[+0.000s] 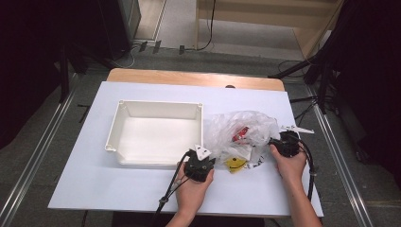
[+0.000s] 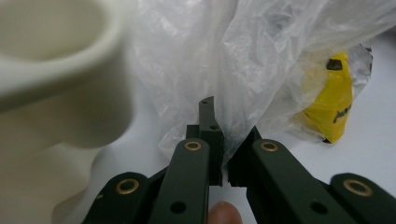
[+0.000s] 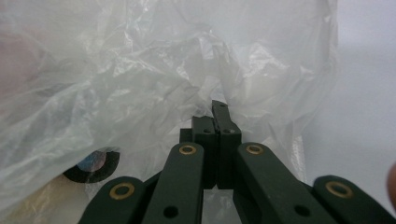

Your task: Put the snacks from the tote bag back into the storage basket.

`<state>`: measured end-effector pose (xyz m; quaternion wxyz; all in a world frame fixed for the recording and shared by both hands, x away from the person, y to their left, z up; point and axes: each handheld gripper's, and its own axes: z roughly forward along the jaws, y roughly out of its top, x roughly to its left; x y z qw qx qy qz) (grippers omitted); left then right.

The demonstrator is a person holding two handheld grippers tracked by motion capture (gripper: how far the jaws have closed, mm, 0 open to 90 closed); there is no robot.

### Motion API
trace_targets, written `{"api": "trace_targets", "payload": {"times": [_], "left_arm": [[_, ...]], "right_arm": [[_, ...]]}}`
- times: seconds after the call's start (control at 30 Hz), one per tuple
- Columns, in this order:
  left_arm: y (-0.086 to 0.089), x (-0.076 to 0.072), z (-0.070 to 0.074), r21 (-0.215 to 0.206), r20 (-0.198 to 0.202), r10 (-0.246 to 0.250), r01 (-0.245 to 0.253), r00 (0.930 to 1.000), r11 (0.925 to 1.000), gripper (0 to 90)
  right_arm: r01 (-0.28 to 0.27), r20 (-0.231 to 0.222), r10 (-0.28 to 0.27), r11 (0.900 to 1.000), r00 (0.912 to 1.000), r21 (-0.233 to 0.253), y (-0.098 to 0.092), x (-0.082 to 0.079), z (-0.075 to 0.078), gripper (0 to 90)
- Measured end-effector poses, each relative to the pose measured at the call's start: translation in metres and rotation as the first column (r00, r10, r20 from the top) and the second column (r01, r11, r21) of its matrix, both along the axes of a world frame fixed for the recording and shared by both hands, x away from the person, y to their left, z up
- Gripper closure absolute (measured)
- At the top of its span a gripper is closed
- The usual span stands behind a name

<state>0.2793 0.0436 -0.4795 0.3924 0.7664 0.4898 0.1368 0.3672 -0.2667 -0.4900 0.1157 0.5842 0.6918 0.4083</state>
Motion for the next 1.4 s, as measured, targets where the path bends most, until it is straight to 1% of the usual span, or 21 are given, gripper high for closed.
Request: {"api": "trace_targets", "payload": {"times": [0.1, 0.13, 0.2, 0.27, 0.3, 0.4, 0.47, 0.6, 0.63, 0.77, 0.8, 0.83, 0.87, 0.97, 1.03, 1.1, 1.13, 1.17, 1.2, 1.33, 1.4], "left_arm": [[-0.001, 0.000, 0.000, 0.011, 0.000, 0.002, -0.002, 1.0000, 0.9999, 88.6], [-0.002, -0.001, 0.000, 0.013, 0.011, -0.002, 0.002, 0.9999, 0.9999, 87.9], [-0.002, -0.002, 0.000, 0.019, 0.022, -0.017, 0.017, 0.9996, 0.9997, 84.6], [-0.003, -0.003, 0.000, 0.023, 0.028, -0.022, 0.022, 0.9994, 0.9995, 83.8], [-0.003, -0.003, 0.000, 0.022, 0.029, -0.021, 0.020, 0.9994, 0.9996, 83.8], [-0.003, -0.003, 0.000, 0.024, 0.030, -0.022, 0.021, 0.9993, 0.9995, 84.1], [-0.003, -0.003, 0.000, 0.028, 0.033, -0.024, 0.023, 0.9992, 0.9994, 84.2], [-0.003, -0.003, 0.000, 0.026, 0.036, -0.020, 0.019, 0.9992, 0.9995, 84.3], [-0.003, -0.003, 0.000, 0.025, 0.035, -0.022, 0.021, 0.9992, 0.9995, 84.3], [-0.003, -0.003, 0.000, 0.022, 0.036, -0.019, 0.018, 0.9992, 0.9996, 84.2], [-0.003, -0.003, 0.000, 0.022, 0.037, -0.018, 0.017, 0.9992, 0.9996, 84.2], [-0.003, -0.003, 0.000, 0.022, 0.037, -0.018, 0.017, 0.9992, 0.9996, 84.1], [-0.003, -0.003, 0.000, 0.021, 0.039, -0.018, 0.018, 0.9991, 0.9996, 84.0], [-0.003, -0.003, 0.001, 0.021, 0.039, -0.019, 0.018, 0.9991, 0.9996, 84.0], [-0.003, -0.004, 0.001, 0.022, 0.042, -0.020, 0.019, 0.9989, 0.9996, 83.9], [-0.003, -0.004, 0.001, 0.022, 0.042, -0.019, 0.018, 0.9989, 0.9996, 83.8], [-0.003, -0.004, 0.001, 0.022, 0.042, -0.020, 0.019, 0.9989, 0.9996, 83.8], [-0.003, -0.004, 0.001, 0.024, 0.043, -0.023, 0.022, 0.9988, 0.9995, 83.7], [-0.003, -0.004, 0.001, 0.024, 0.043, -0.023, 0.022, 0.9988, 0.9995, 83.7], [-0.003, -0.004, 0.001, 0.023, 0.043, -0.026, 0.026, 0.9987, 0.9994, 83.6], [-0.003, -0.004, 0.001, 0.022, 0.044, -0.026, 0.025, 0.9987, 0.9994, 83.6]], "right_arm": [[-0.001, 0.007, 0.001, 1.000, 1.0000, -0.007, 0.001, -0.001, 0.001, 90.0], [0.002, 0.021, -0.002, 1.000, 0.9998, -0.008, 0.000, -0.003, 0.002, 85.1], [0.009, 0.109, -0.012, 1.000, 0.9940, 0.027, -0.005, -0.009, 0.012, 64.0], [0.024, 0.188, -0.031, 0.999, 0.9816, 0.036, -0.009, -0.018, 0.024, 56.2], [0.024, 0.188, -0.031, 0.999, 0.9816, 0.036, -0.009, -0.018, 0.024, 56.2], [0.046, 0.277, -0.062, 0.997, 0.9588, 0.065, -0.019, -0.029, 0.043, 50.5], [0.059, 0.306, -0.088, 0.993, 0.9479, 0.104, -0.027, -0.035, 0.054, 49.1], [0.091, 0.356, -0.132, 0.987, 0.9250, 0.129, -0.042, -0.045, 0.074, 49.0], [0.091, 0.356, -0.132, 0.987, 0.9250, 0.129, -0.042, -0.045, 0.074, 49.0], [0.124, 0.380, -0.170, 0.982, 0.9090, 0.144, -0.051, -0.050, 0.087, 48.6], [0.147, 0.392, -0.195, 0.978, 0.8991, 0.151, -0.055, -0.053, 0.092, 47.9], [0.147, 0.392, -0.195, 0.978, 0.8991, 0.151, -0.055, -0.053, 0.092, 47.9], [0.165, 0.398, -0.219, 0.972, 0.8907, 0.166, -0.060, -0.055, 0.098, 47.7], [0.168, 0.410, -0.224, 0.971, 0.8840, 0.169, -0.062, -0.058, 0.103, 47.4], [0.171, 0.434, -0.236, 0.968, 0.8694, 0.183, -0.062, -0.062, 0.108, 46.7], [0.156, 0.486, -0.245, 0.964, 0.8387, 0.217, -0.060, -0.068, 0.115, 44.0], [0.144, 0.504, -0.244, 0.963, 0.8286, 0.229, -0.058, -0.070, 0.118, 42.6], [0.124, 0.547, -0.238, 0.963, 0.8025, 0.238, -0.053, -0.075, 0.126, 36.8], [0.124, 0.547, -0.238, 0.963, 0.8025, 0.238, -0.053, -0.075, 0.126, 36.8], [0.118, 0.586, -0.243, 0.963, 0.7727, 0.244, -0.042, -0.082, 0.141, 29.8], [0.100, 0.592, -0.227, 0.966, 0.7729, 0.240, -0.036, -0.084, 0.145, 27.4]]}}
